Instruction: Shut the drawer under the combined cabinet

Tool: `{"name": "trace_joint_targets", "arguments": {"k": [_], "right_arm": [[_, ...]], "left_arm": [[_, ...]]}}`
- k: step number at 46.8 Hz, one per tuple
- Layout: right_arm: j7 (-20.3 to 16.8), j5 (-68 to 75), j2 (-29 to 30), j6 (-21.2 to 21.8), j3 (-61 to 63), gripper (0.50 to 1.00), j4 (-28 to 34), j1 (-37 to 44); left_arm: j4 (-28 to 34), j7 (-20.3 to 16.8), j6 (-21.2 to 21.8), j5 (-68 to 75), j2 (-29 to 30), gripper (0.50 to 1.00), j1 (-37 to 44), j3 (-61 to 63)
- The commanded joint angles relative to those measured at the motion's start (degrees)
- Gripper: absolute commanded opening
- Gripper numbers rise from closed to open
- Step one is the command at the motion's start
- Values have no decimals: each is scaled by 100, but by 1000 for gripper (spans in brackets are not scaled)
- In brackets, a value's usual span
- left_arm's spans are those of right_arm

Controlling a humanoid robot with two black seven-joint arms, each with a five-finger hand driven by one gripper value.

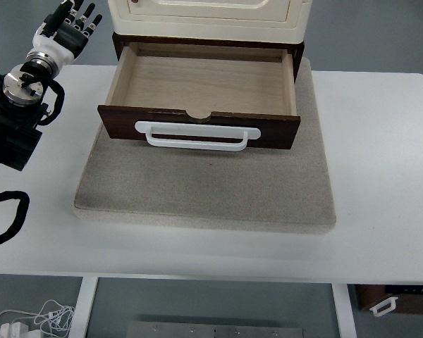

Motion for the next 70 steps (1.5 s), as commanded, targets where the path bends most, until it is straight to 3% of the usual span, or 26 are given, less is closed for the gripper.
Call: {"name": "trace_joint_targets", "arguments": {"k": [1,39,56,70], "right_arm": [[0,0,0,-2,0,952,-1,0],[0,0,0,-2,0,952,0,0],[0,0,0,7,0,952,-1,0],[0,0,0,-1,0,952,-1,0]], "left_arm": [[0,0,0,0,0,996,4,4],[71,-9,-26,-71,176,996,-84,-13],[18,-141,-246,8,202,996,22,-4],[-8,-167,-272,-1,720,996,-233,-13]]}}
